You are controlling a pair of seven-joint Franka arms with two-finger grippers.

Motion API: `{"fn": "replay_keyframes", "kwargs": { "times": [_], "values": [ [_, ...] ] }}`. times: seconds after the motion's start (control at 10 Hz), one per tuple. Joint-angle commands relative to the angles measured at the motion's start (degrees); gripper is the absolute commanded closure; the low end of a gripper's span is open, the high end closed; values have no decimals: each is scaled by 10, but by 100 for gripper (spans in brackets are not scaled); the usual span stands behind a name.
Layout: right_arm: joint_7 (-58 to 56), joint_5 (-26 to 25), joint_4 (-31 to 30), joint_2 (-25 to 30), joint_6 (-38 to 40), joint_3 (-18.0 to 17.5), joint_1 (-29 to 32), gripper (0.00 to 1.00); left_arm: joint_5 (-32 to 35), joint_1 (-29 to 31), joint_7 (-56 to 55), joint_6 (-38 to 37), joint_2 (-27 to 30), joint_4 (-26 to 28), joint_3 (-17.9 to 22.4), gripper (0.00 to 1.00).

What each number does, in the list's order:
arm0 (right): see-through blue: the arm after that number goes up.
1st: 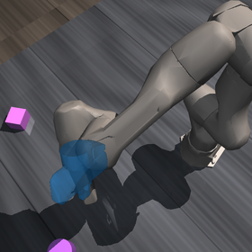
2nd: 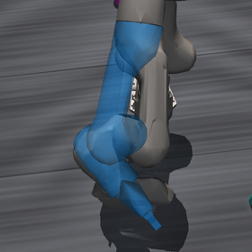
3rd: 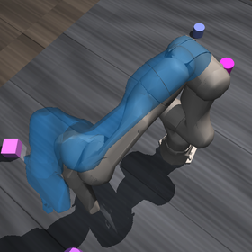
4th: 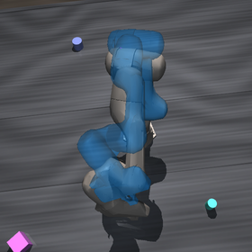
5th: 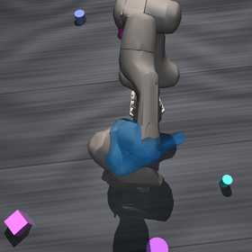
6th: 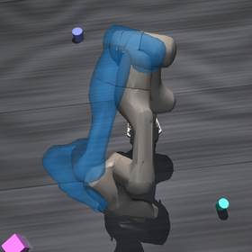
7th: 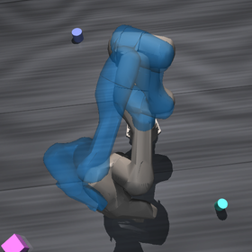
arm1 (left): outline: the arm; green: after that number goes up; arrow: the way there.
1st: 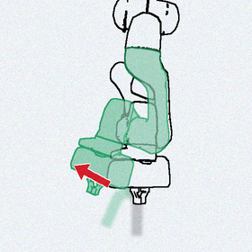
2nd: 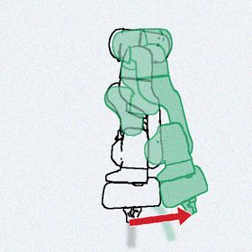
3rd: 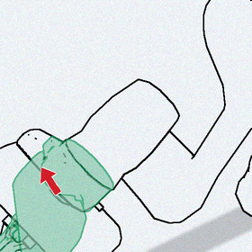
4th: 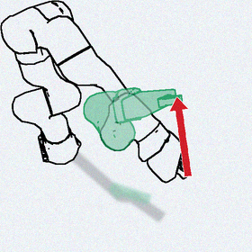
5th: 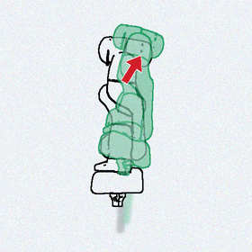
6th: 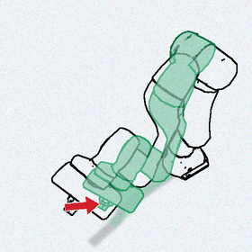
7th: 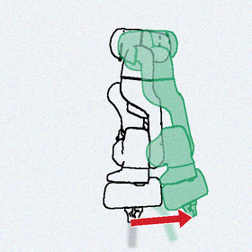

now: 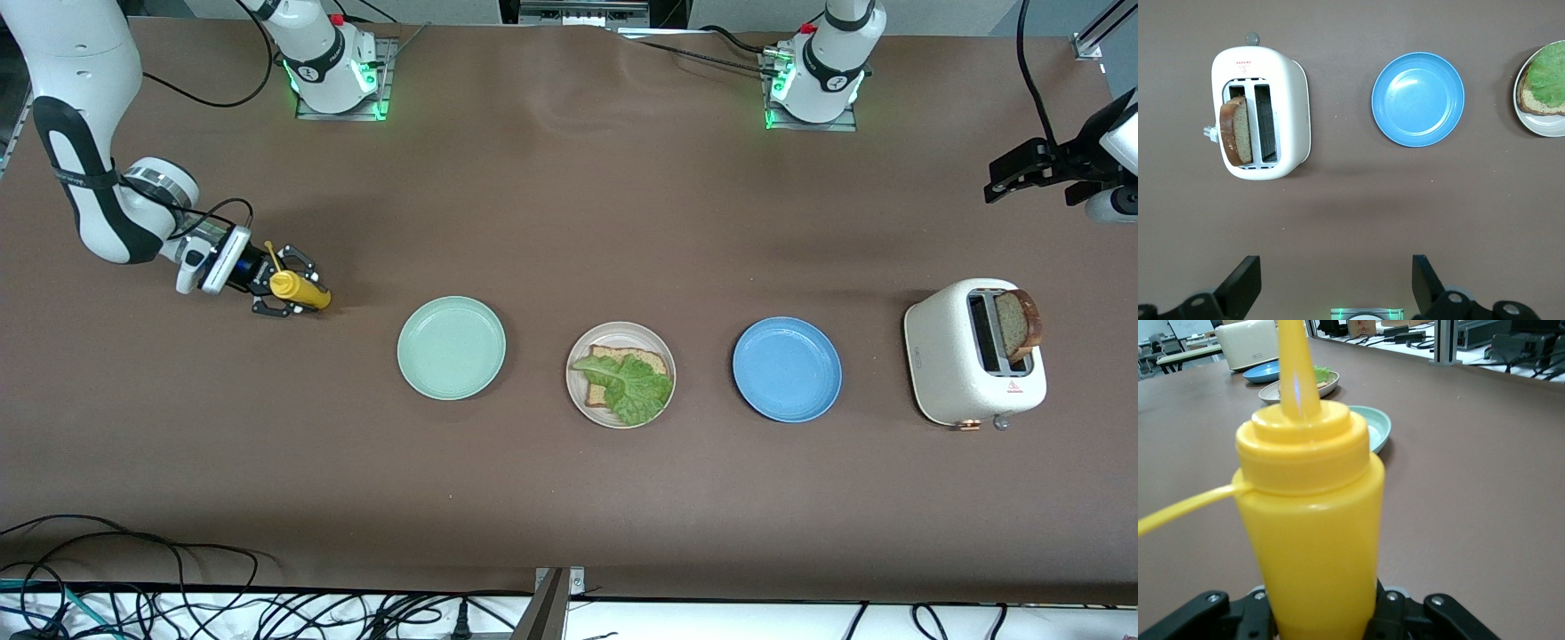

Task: Make sandwich on beige plate with both arms
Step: 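Grasp the yellow bottle with the right gripper and lift it, then carry the yellow bottle with the right gripper over the lettuce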

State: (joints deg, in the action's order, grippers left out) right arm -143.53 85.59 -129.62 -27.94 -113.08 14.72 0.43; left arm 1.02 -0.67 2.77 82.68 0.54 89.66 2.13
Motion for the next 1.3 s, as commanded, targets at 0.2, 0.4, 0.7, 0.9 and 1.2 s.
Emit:
{"fn": "replay_keyframes", "kwargs": {
  "times": [0.2, 0.4, 0.7, 0.9, 1.2],
  "values": [
    [199, -129, 131, 9, -119, -103, 7, 88, 12, 1, -2, 0, 0, -5, -2, 0],
    [353, -252, 181, 22, -191, -171, 7, 88, 12, 1, -2, 0, 0, -5, -2, 0],
    [671, -543, 262, 21, -237, -273, 5, 88, 13, 0, -2, 1, 0, -5, -3, 0],
    [839, -697, 282, 17, -248, -311, -28, 88, 13, 0, -2, 1, 0, -5, -3, 0],
    [1013, -862, 325, -17, -249, -311, -113, 88, 14, 0, -2, 1, 0, -5, -3, 0]
  ]
}}
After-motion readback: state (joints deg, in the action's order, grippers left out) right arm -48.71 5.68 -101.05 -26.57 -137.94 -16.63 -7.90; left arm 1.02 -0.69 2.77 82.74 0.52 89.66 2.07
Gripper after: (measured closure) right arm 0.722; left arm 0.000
